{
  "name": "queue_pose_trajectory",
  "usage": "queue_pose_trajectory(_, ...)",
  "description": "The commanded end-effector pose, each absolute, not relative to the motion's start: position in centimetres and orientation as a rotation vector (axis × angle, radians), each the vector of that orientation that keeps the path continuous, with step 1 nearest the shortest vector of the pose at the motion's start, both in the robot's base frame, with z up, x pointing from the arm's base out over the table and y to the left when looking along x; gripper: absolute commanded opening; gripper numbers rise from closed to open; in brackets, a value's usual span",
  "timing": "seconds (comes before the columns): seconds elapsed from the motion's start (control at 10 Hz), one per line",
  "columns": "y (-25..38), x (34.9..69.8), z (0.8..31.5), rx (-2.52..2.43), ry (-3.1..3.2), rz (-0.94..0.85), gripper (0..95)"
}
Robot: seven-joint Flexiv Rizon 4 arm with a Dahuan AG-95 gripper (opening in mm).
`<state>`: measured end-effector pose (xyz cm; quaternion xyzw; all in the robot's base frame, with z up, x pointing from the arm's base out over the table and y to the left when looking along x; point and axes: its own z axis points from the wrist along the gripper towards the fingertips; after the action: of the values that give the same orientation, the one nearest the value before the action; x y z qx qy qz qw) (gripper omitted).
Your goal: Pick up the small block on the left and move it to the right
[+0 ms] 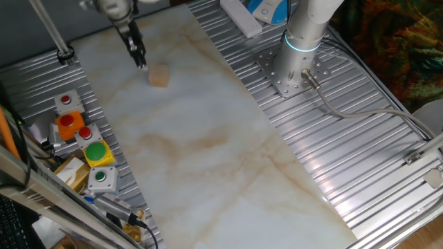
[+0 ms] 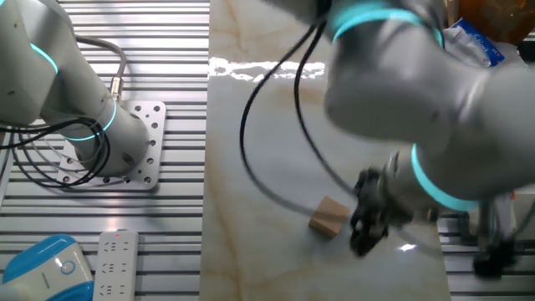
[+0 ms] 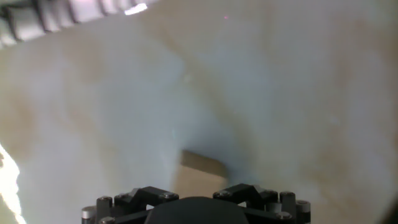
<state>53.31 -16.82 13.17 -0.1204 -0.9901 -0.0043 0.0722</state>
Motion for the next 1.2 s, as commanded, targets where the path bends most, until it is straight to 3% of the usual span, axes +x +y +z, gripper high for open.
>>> queue_pose_trajectory(0.1,-17.4,54.5,11.4,-0.374,-2.992,-0.017,95.0)
queue_pose_trajectory(0.9,-18.7,53.7,9.7,-0.381,-2.980,-0.040,95.0)
queue_pose_trajectory(1.2,-18.5,52.2,7.1,-0.382,-2.987,-0.056,95.0)
